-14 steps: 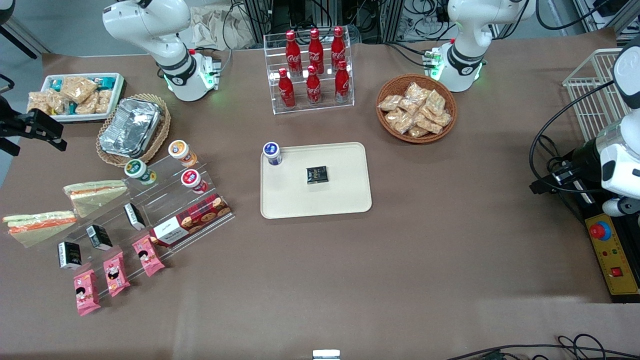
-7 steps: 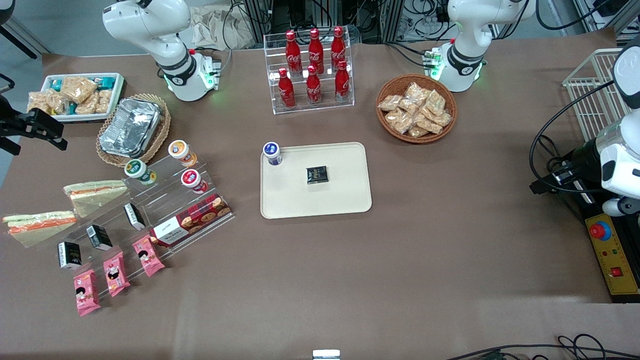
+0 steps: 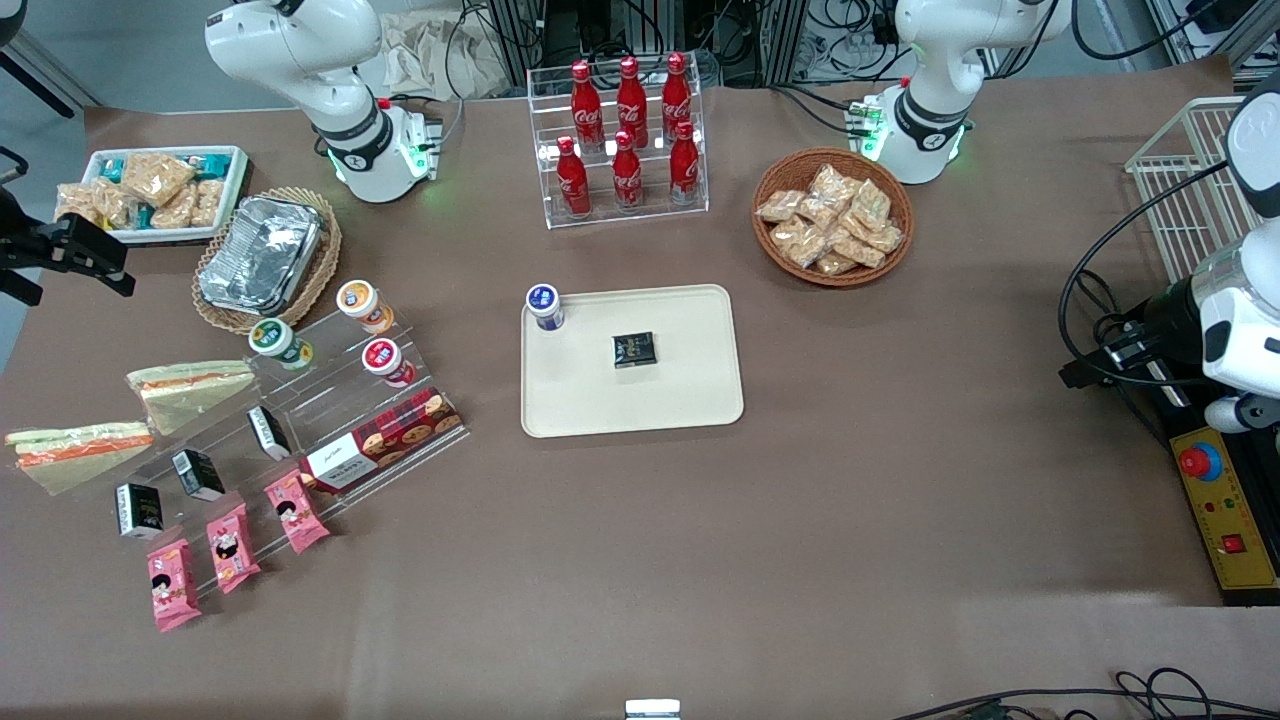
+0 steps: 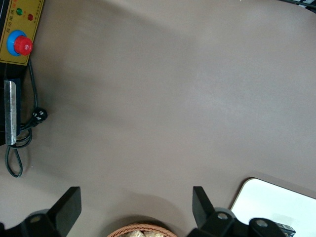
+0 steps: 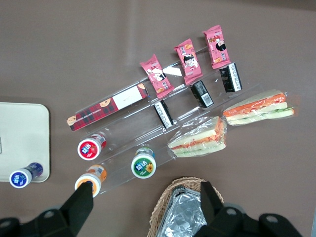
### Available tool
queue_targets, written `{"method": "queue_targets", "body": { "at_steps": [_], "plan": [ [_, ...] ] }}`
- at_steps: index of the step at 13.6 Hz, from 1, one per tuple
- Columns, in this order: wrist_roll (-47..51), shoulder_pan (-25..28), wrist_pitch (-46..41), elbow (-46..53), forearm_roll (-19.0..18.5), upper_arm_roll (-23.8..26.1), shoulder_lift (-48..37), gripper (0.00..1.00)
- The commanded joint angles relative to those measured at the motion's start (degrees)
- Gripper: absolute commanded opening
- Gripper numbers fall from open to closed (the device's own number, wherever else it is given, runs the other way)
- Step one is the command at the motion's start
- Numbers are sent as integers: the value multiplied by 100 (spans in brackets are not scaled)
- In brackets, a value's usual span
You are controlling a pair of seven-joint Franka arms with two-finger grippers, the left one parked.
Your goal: Place sandwich on tray
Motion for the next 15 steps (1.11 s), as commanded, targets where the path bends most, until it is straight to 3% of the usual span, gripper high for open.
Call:
{"method": "queue_targets", "body": {
  "at_steps": [1,12,15],
  "plan": [
    [72,-1,-124,26,-65,1,-40,97],
    [230,-71,-45,26,-100,-104,57,97],
    [991,-167,24,35,-83,-271,65,97]
  ]
}}
